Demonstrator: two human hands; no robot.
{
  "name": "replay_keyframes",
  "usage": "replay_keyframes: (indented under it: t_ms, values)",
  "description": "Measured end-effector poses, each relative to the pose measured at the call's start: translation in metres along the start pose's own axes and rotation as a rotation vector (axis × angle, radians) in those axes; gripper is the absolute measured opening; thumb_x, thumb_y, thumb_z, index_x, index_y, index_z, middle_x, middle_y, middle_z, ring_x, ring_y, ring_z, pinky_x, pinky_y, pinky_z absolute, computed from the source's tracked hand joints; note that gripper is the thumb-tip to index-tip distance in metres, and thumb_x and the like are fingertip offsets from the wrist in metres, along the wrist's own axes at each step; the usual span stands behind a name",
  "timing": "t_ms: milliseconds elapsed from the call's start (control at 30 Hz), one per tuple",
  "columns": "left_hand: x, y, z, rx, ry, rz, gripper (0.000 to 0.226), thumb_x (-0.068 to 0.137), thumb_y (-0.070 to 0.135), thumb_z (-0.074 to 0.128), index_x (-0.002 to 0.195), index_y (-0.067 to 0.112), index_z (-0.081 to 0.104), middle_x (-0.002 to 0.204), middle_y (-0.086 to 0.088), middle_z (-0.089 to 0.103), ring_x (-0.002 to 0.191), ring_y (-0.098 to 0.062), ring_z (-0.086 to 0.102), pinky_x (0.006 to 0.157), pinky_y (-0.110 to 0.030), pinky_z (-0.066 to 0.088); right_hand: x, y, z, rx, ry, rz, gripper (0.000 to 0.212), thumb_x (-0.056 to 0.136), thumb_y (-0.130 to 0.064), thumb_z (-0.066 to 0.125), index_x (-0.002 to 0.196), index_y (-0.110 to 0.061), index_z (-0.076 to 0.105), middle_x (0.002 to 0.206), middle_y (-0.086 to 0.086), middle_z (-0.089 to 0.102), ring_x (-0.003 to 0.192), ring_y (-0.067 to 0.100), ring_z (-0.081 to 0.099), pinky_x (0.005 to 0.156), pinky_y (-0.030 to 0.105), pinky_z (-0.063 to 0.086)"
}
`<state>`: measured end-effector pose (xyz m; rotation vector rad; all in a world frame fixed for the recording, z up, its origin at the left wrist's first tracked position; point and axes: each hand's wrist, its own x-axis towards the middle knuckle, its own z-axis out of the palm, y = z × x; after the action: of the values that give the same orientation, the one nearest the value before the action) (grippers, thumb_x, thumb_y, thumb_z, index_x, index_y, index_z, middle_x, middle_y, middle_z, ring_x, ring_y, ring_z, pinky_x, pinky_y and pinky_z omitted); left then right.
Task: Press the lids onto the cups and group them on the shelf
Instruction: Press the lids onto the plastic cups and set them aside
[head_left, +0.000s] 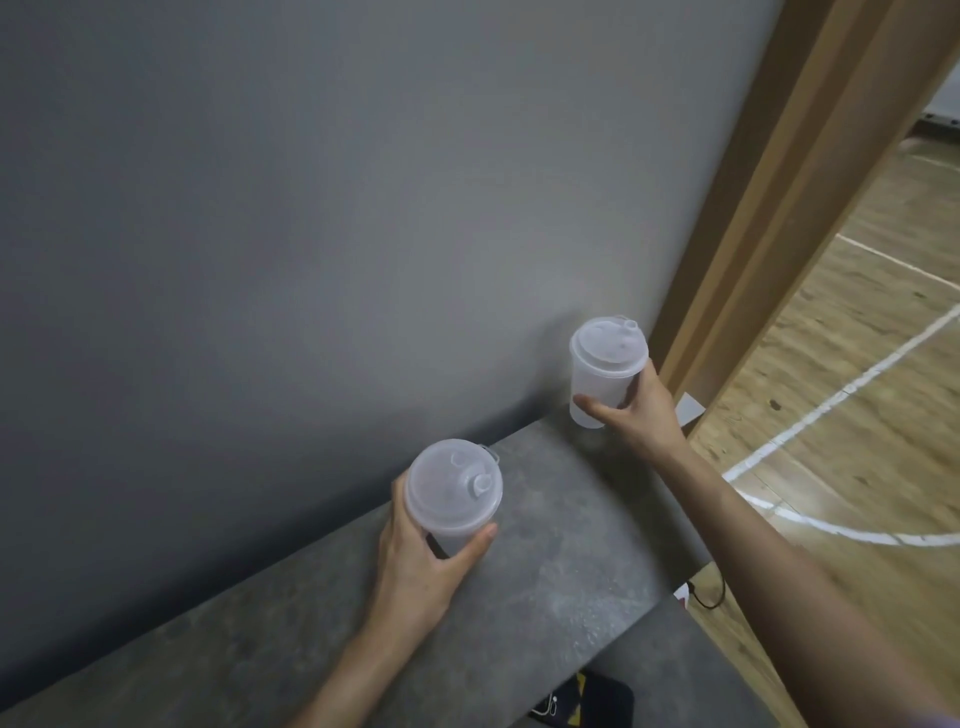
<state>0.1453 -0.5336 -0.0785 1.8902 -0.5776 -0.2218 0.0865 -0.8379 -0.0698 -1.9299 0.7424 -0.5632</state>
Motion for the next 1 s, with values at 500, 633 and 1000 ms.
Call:
replay_keyframes:
  t_ms: [500,633,1000]
  values:
    - [0.008,0.019,0.057,-0.121,-0.273,-0.057,0.102,0.057,0.059,0.089,0.143,0.04,0.038,0.139,0.017,0.056,0.131,-0.004,0.053,0.112,-0.043,0.046,-0.133,-0.002,0.037,0.079,-0.313,-0.097,0.086,0.079,-0.033,0.09,0.149,-0.035,0.039,0.144,-0.029,0.052,0.135,-0.004,0.05,0.109,0.013,0.041]
    - [0.007,0.023,0.063,-0.079,-0.451,-0.081,0.104,0.064,0.074,0.079,0.147,0.05,0.023,0.155,0.02,0.039,0.143,0.0,0.037,0.12,-0.035,0.034,-0.125,0.008,0.017,0.076,-0.15,-0.073,0.077,0.076,-0.026,0.092,0.136,-0.042,0.046,0.132,-0.031,0.058,0.126,-0.008,0.054,0.1,0.007,0.043]
    - [-0.02,-0.037,0.04,0.668,-0.479,0.345,0.073,0.101,0.07,0.016,0.16,0.028,0.02,0.168,0.017,0.0,0.151,0.006,-0.013,0.124,-0.023,-0.011,-0.079,0.03,-0.028,-0.019,0.177,0.032,0.083,0.073,-0.023,0.094,0.143,-0.019,0.049,0.135,-0.003,0.064,0.114,0.017,0.066,0.094,0.034,0.057]
